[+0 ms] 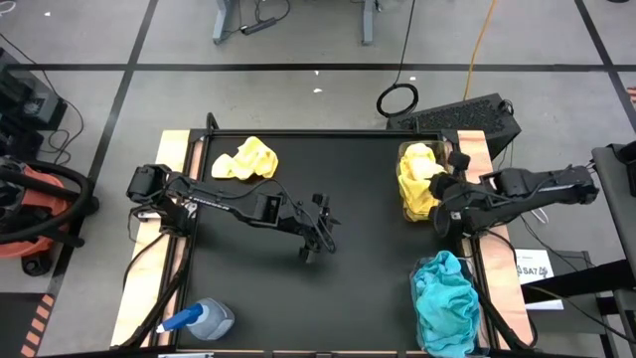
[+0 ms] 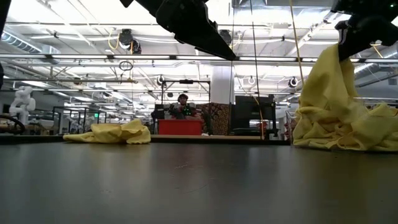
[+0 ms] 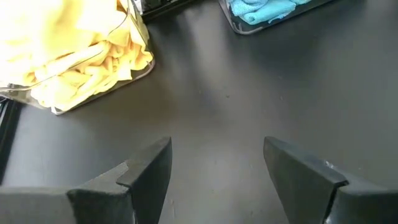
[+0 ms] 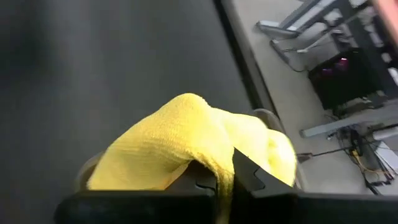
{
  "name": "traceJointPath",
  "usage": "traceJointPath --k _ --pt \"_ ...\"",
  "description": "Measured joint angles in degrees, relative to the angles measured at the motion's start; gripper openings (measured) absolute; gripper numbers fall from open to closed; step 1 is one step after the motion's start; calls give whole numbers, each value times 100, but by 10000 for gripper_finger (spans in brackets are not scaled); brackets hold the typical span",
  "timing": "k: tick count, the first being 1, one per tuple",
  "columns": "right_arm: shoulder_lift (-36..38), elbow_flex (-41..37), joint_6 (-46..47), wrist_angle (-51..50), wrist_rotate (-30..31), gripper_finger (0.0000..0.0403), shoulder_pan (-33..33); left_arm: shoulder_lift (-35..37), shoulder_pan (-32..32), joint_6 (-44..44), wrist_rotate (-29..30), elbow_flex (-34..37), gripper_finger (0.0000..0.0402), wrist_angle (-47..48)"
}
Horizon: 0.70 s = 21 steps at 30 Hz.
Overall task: Sort microfiber towel by color & place in baskets
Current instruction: Put the yellow towel into the top transparent bin
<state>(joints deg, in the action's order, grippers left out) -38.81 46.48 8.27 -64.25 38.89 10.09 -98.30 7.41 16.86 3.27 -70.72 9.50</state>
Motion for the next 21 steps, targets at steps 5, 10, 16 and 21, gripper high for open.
traceJointPath --k 5,10,16,21 --pt "-263 0 -38 13 -328 0 -88 0 1 0 0 0 259 0" --pt "-349 0 -39 11 -327 0 -169 0 1 2 2 0 259 2" --pt "-404 1 -39 11 -328 0 -264 2 1 0 4 0 259 1" --pt "-571 2 -11 13 -580 0 -406 2 1 0 4 0 259 2"
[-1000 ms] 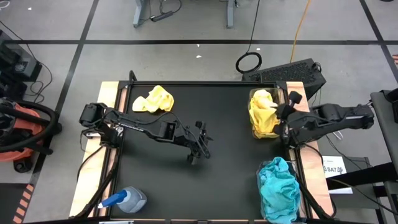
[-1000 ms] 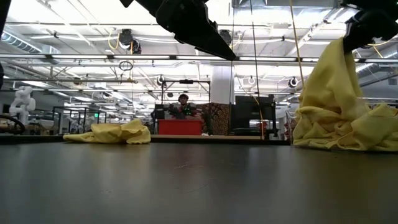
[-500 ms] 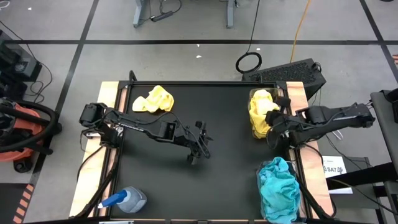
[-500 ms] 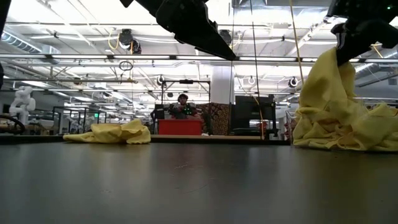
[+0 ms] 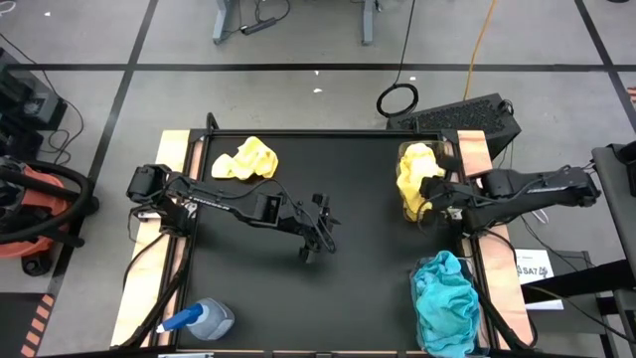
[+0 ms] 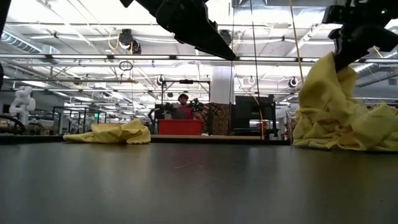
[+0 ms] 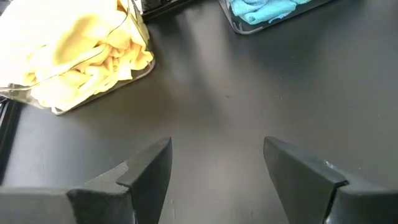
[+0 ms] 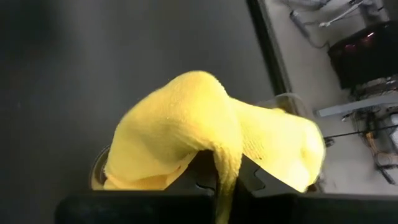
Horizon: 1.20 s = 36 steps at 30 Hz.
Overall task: Sort microfiber towel by color & place in baskets
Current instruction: Put the yellow towel into the top transparent bin
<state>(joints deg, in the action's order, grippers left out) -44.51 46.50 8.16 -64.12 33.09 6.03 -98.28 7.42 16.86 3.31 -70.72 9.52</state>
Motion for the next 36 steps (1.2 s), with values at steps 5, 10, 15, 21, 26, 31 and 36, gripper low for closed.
traceJointPath --k 5,10,15,21,26,31,36 --pt "-279 0 -9 -1 -197 0 -171 0 0 0 0 0 259 -1" --pt "-554 0 -69 -6 -348 0 -472 0 -4 0 45 0 259 -193" --pt "-851 0 -87 -9 -365 0 -885 9 23 -7 50 0 259 -286" --pt "-1274 0 -258 -7 -719 0 -1379 9 142 -719 45 0 259 -117" --pt "-1639 1 -391 -15 -1049 0 -1800 9 140 -857 20 0 259 79" --pt "-2118 4 -435 -13 -1158 0 -2216 9 59 -899 73 -2 259 143" --pt "-2730 4 -564 -5 -1512 0 -2607 9 41 -907 185 -2 259 195"
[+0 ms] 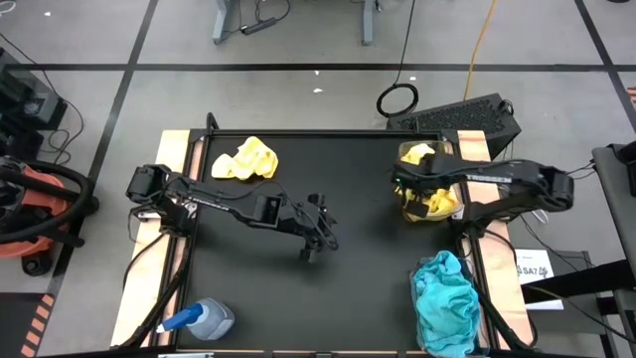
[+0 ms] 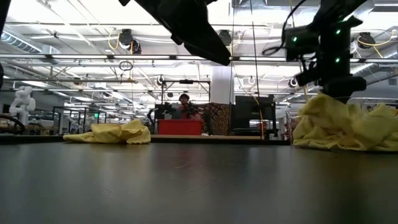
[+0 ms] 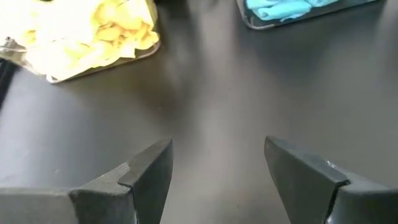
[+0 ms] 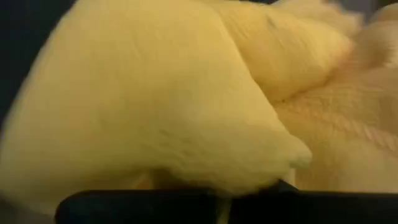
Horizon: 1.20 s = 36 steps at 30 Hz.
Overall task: Sort microfiber towel by color & place in baskets
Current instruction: Put the yellow towel into the top transparent bin
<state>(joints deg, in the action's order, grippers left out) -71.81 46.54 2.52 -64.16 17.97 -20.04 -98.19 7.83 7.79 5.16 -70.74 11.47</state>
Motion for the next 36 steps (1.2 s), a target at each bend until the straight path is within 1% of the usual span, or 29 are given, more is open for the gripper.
traceJointPath --k 8,12,16,19,23,25,30,36 --pt "-817 -23 -225 63 -570 0 -363 -2 -3 2 28 0 259 7" --pt "-988 -22 -385 89 -934 0 -454 -2 3 2 27 0 259 6" --pt "-1004 -26 -428 103 -988 7 -514 -2 2 2 27 0 259 6" --pt "-920 -39 -431 112 -967 30 -515 -2 2 2 27 0 259 10" --pt "-727 -41 -445 81 -919 75 -515 -4 3 4 27 0 259 36" --pt "-582 36 -468 -105 -898 98 -515 -7 3 4 27 0 259 63" --pt "-121 466 -328 -836 -890 139 -515 -9 1 7 27 0 259 174" --pt "510 1156 -171 -1298 -898 173 -496 -9 1 9 27 0 259 174"
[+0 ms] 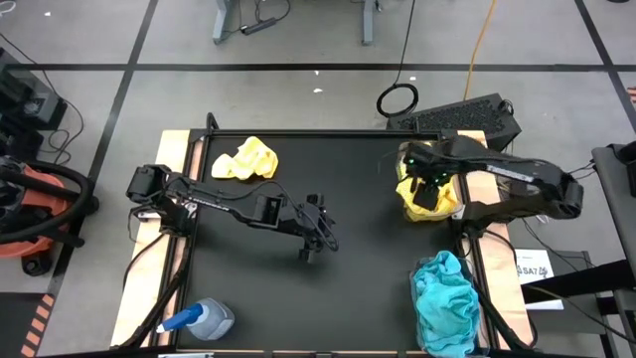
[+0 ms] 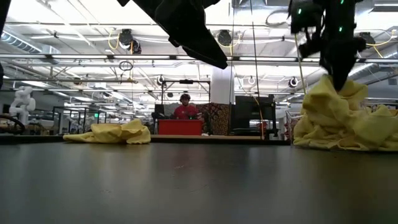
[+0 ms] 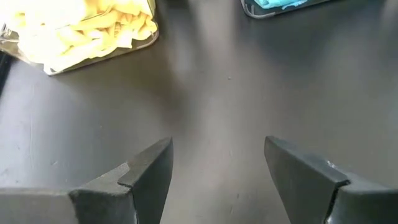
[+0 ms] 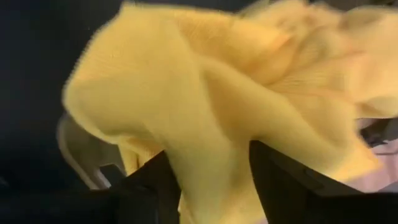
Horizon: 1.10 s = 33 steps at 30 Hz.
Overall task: Sort microfiber towel by color & place in baskets
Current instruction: Put the yellow towel into the top transparent bin
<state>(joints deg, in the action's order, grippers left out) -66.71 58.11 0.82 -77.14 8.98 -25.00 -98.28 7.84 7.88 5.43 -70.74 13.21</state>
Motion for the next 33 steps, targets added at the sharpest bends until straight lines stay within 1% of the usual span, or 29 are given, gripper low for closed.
traceJointPath --k 5,9,10,14,17,19,23,26,28,33 --pt "442 548 126 -176 -12 207 -1 0 0 2 0 0 259 107" --pt "722 800 352 -116 -48 232 2 0 -4 2 0 0 259 179" --pt "784 809 429 -5 -146 236 3 0 -4 2 0 0 259 194" --pt "888 807 511 595 -957 239 60 0 -4 15 0 0 259 275" --pt "881 807 554 1112 -1210 235 283 0 -4 95 19 0 259 470" --pt "872 807 557 1504 -1216 232 484 0 2 188 243 0 259 741" --pt "808 807 513 2257 -1216 231 880 0 -49 205 1182 0 259 1453" --pt "701 807 404 2680 -1214 231 1155 0 -228 143 1768 0 259 2030" --pt "588 807 324 2882 -1214 231 1328 0 -424 -75 1975 0 259 2411" --pt "237 807 258 3077 -1208 231 1681 0 -1006 -463 2077 14 259 3262"
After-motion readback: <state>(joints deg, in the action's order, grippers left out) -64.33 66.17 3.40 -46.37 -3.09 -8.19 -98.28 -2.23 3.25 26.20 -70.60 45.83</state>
